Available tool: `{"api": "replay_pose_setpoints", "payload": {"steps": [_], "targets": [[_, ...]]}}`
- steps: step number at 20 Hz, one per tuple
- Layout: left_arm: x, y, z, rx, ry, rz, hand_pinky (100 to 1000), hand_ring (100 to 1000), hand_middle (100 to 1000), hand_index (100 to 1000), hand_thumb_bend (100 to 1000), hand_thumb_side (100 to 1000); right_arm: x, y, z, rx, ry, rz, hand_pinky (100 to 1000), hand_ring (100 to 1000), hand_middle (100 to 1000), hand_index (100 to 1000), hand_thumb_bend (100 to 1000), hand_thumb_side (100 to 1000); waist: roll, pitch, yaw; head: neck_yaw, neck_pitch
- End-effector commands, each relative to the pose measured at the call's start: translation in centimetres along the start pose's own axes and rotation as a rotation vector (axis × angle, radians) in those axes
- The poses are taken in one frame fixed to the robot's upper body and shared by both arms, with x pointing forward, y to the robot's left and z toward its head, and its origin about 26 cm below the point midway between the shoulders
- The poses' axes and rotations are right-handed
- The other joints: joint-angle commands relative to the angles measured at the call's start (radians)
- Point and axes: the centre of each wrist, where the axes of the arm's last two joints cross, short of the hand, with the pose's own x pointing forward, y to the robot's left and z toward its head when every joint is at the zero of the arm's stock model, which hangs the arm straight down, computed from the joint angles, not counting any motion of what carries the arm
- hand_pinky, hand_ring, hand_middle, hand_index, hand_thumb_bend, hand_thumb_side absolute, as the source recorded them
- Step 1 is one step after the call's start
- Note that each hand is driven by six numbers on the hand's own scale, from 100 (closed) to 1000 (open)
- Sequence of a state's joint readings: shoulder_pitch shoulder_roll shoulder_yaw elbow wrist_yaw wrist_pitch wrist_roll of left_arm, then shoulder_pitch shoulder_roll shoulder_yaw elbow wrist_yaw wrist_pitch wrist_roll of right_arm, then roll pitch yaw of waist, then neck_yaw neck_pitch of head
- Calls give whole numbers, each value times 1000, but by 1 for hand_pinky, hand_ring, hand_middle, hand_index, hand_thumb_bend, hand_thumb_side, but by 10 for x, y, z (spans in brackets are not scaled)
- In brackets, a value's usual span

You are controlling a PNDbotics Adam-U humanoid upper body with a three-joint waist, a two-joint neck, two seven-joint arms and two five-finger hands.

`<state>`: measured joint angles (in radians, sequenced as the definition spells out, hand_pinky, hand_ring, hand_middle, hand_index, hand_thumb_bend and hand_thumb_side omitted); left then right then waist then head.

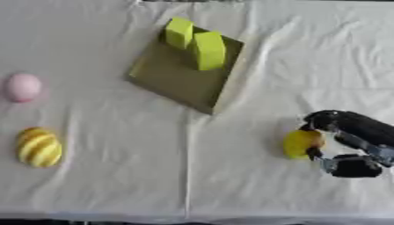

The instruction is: Pick up objects on the table and place them in the box.

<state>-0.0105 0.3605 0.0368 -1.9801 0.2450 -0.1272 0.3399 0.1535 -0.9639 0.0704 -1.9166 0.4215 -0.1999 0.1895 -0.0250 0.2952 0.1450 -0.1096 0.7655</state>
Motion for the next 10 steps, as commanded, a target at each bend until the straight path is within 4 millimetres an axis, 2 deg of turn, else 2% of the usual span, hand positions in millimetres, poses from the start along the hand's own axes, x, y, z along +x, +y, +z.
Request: {"api": "replay_pose_setpoints", "payload": {"steps": [1,10], "targets": [[8,2,-5,-15,-36,-16,836,721,672,752,100,707,4,-22,-1,-66,-16,26,896,815,526,680,100,100,0,-157,3,-1,4],[9,-1,-6,-30,-40,-8,836,721,673,752,100,706,35,-96,-29,-203,-170,24,877,770,522,674,100,100,-2,-161,29,-20,-2]]}}
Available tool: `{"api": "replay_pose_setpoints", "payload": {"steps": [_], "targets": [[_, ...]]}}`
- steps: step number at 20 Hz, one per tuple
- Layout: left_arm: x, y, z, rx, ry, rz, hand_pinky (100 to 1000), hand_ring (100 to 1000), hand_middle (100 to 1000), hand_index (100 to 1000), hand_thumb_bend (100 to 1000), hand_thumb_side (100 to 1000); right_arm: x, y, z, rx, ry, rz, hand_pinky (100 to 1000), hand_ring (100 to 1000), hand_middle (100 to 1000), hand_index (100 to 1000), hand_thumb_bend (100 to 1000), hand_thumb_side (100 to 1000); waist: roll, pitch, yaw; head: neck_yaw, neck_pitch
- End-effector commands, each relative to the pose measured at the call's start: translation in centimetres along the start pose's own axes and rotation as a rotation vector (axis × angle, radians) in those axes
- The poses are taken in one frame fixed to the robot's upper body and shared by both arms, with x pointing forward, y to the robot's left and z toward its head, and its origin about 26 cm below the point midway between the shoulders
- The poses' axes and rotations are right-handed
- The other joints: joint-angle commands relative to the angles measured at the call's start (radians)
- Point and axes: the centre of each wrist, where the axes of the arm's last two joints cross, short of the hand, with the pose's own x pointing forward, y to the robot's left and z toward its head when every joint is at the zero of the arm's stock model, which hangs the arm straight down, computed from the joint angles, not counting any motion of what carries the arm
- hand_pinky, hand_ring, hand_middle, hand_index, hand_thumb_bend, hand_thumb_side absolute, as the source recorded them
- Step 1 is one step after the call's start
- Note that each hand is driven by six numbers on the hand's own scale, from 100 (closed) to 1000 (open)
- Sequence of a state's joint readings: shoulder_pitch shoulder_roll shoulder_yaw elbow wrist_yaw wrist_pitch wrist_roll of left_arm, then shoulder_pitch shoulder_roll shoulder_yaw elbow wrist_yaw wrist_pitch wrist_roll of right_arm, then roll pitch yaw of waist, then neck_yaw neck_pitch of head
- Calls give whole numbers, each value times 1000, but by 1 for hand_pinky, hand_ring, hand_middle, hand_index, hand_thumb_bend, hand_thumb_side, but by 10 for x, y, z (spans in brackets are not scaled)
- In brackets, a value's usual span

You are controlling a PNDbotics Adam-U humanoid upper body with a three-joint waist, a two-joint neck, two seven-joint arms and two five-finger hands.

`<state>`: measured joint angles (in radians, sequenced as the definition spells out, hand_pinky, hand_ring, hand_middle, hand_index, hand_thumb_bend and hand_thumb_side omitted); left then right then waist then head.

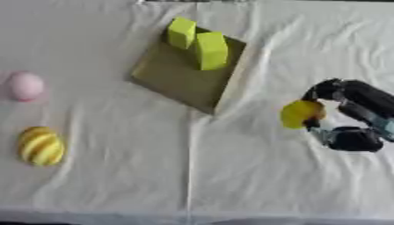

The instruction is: Pick up objects on the table and place them in the box.

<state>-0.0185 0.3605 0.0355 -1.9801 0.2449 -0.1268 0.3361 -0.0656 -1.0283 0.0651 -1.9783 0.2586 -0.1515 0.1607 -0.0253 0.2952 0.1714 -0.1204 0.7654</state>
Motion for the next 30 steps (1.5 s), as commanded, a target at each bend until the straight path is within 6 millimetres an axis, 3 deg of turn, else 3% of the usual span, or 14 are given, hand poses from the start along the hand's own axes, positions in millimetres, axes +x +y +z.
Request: {"api": "replay_pose_setpoints", "payload": {"steps": [1,7,15,23,30], "targets": [[8,0,-5,-26,-33,-9,836,721,673,752,100,706,11,-28,-14,-2,-46,-6,878,769,521,673,100,100,-1,-162,7,-13,-2],[8,-1,-4,-36,-28,-2,837,721,674,752,100,707,16,-57,-52,-35,-86,-60,882,768,519,671,100,100,-1,-163,28,-27,2],[8,-4,-5,-45,-25,8,837,722,675,752,100,706,21,-66,-112,-24,-172,-93,885,771,525,675,100,100,0,-168,38,-40,5],[9,-6,-8,-57,-35,16,837,722,676,752,100,701,25,-50,-175,23,-244,-65,880,773,535,682,100,100,4,-170,52,-50,5],[13,-9,-14,-76,-68,12,836,722,677,753,100,690,15,-18,-203,104,-242,-51,881,776,536,682,100,100,12,-170,69,-64,5]]}}
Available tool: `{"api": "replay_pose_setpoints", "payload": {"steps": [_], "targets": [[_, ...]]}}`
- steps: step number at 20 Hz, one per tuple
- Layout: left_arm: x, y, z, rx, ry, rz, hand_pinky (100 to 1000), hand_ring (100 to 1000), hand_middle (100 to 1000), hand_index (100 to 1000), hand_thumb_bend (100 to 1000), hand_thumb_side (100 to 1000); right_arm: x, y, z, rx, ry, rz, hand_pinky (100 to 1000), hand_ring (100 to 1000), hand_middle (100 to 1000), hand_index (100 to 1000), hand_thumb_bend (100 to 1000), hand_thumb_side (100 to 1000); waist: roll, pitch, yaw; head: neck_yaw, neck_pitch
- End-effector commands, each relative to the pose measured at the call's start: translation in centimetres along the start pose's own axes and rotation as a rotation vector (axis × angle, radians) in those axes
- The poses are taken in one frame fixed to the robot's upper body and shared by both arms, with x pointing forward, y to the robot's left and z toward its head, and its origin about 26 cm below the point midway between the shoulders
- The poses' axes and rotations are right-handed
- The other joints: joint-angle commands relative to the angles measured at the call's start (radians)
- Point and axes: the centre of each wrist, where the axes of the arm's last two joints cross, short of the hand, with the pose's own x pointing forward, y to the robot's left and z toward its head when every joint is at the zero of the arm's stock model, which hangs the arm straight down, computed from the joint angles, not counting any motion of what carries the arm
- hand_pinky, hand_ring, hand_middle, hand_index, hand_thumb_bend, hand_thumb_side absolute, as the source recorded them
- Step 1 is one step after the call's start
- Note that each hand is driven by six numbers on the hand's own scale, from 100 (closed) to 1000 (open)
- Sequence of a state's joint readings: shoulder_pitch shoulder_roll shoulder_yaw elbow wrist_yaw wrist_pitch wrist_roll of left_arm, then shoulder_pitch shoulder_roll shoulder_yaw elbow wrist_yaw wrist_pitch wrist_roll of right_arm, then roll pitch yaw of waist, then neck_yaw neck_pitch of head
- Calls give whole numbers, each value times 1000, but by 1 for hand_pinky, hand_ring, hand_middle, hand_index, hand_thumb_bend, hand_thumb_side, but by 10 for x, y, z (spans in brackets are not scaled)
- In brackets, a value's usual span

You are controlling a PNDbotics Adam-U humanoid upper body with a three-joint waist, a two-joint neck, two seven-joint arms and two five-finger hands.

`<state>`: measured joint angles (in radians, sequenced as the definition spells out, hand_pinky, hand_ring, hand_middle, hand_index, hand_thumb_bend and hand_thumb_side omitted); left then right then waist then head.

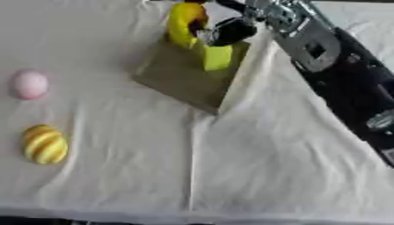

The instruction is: Pick up objects on the table and place them in the box.

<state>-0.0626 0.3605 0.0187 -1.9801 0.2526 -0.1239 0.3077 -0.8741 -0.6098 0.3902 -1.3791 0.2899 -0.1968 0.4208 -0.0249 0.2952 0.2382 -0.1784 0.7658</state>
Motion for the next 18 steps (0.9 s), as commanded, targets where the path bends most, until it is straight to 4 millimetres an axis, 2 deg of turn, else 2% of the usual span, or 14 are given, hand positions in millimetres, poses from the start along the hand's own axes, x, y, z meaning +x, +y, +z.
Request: {"api": "replay_pose_setpoints", "payload": {"steps": [1,5,11,18], "targets": [[9,0,-6,-27,-42,-19,836,723,677,753,100,689,-8,2,-6,23,11,32,882,777,537,683,100,100,12,-170,4,-7,4],[10,-1,-7,-31,-54,-22,836,722,677,753,100,687,-20,18,-13,55,30,25,886,779,538,684,100,100,16,-170,9,-12,4],[9,-2,-6,-29,-52,-18,836,722,677,753,100,689,-28,33,-23,63,37,25,892,797,565,713,100,100,20,-166,13,-19,4],[8,-3,-6,-29,-48,-14,835,722,677,753,100,691,-29,34,-23,68,35,94,932,914,750,888,100,100,19,-163,11,-15,4]]}}
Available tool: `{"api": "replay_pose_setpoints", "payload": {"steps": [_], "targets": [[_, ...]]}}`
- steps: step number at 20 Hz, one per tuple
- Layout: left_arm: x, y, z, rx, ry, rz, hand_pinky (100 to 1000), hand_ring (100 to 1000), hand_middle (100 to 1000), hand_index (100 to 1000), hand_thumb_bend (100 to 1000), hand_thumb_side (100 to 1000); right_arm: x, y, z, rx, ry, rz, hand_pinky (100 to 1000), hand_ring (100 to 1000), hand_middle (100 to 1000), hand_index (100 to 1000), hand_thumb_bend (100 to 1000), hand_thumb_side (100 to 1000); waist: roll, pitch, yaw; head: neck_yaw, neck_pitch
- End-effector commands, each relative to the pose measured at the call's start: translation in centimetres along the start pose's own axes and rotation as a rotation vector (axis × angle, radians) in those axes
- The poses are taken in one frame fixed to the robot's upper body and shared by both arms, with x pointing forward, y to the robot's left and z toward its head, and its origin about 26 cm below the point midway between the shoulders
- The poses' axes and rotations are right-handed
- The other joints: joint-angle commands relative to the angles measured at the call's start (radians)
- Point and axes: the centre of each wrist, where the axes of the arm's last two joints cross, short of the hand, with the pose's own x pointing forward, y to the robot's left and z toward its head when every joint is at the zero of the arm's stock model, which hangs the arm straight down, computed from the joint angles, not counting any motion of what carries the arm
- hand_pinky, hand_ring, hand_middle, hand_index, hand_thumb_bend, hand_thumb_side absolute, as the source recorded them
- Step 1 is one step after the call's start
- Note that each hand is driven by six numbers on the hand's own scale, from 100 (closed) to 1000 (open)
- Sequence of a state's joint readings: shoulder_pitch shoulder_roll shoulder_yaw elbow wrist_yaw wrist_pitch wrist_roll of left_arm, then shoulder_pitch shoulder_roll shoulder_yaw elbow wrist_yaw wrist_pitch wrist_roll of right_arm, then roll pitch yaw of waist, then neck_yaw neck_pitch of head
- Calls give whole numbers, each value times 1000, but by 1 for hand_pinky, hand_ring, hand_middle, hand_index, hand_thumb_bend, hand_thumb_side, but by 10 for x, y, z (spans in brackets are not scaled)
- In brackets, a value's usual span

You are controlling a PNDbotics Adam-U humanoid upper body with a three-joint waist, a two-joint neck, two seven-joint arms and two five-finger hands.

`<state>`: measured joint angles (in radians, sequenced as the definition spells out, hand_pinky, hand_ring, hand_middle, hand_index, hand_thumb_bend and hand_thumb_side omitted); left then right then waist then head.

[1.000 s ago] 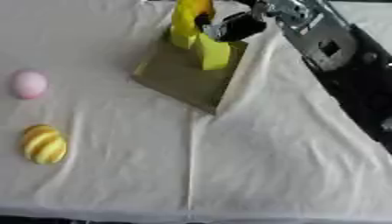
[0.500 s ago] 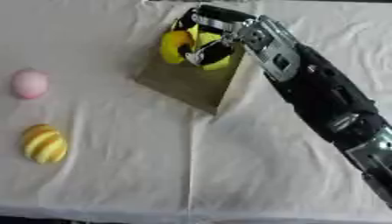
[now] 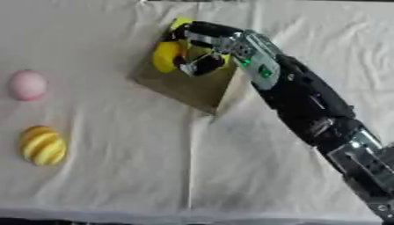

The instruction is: Pick up objects on the table and place them in the box.

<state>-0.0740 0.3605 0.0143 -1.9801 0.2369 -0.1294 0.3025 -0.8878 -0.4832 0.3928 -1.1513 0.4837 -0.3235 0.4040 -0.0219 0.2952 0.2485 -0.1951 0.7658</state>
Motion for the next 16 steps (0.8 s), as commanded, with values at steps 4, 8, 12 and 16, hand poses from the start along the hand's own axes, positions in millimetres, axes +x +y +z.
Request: {"api": "replay_pose_setpoints", "payload": {"steps": [4,8,12,16], "targets": [[7,-1,-3,-17,-26,-4,835,722,677,753,100,692,5,-19,3,-53,5,70,974,991,842,958,100,143,17,-163,-2,3,4],[7,-1,-3,-21,-25,-3,835,722,677,753,100,693,13,-24,3,-34,-9,135,1000,1000,927,1000,152,100,17,-163,-4,5,4],[7,-1,-3,-22,-22,0,835,722,677,754,100,694,16,-24,2,14,-23,165,1000,1000,962,1000,199,100,17,-164,-4,6,4],[7,-1,-3,-24,-22,1,834,722,677,754,100,695,17,-29,1,12,-21,149,1000,1000,963,1000,238,100,16,-164,-4,7,4]]}}
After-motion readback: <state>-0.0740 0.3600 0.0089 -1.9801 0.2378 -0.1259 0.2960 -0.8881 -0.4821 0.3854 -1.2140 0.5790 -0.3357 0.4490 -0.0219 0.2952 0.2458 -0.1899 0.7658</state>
